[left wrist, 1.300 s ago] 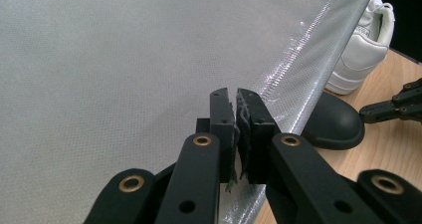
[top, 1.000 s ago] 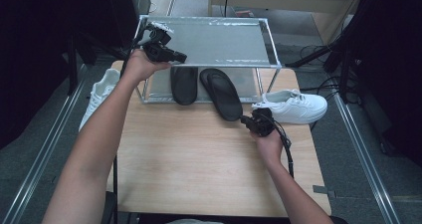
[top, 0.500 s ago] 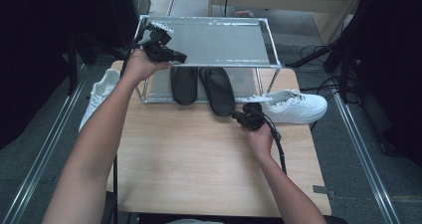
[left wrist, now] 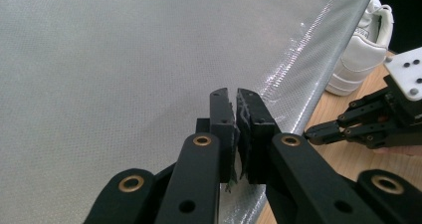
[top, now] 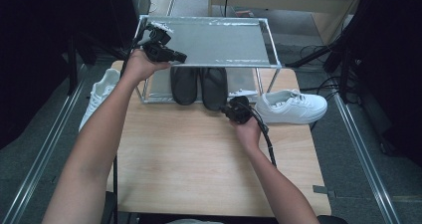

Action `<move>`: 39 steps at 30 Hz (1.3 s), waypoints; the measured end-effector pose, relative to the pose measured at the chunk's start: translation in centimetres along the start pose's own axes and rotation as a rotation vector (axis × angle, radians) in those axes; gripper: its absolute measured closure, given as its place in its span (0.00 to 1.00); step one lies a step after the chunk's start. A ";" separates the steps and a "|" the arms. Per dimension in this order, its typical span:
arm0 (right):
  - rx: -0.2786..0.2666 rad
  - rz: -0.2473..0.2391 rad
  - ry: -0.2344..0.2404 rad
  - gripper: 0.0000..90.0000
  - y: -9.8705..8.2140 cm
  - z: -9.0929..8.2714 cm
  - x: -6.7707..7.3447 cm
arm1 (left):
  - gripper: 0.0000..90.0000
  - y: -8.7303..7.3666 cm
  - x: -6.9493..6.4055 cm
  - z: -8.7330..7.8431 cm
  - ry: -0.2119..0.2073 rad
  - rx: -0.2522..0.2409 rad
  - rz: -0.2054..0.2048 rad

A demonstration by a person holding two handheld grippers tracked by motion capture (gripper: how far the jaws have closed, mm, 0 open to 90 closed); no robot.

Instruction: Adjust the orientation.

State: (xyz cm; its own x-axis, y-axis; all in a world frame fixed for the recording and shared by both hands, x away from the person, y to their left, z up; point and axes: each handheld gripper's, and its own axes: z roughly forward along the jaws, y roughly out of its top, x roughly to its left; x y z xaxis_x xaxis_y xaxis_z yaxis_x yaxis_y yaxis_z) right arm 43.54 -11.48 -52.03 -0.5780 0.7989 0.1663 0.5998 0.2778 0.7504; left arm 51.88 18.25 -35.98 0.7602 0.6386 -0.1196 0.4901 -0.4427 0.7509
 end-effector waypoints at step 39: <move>-0.016 -0.001 0.166 0.84 -0.4 -3.9 1.9 | 0.70 0.3 -0.8 -0.8 -0.010 -0.006 -0.042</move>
State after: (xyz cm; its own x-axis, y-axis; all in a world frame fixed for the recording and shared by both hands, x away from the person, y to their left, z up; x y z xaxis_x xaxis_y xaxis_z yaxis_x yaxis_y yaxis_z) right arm 40.03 -12.15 -49.45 -0.6630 0.6992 0.2675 0.5906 0.2690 0.7608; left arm 51.06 18.10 -35.12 0.7431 0.6504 -0.1573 0.5192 -0.4121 0.7488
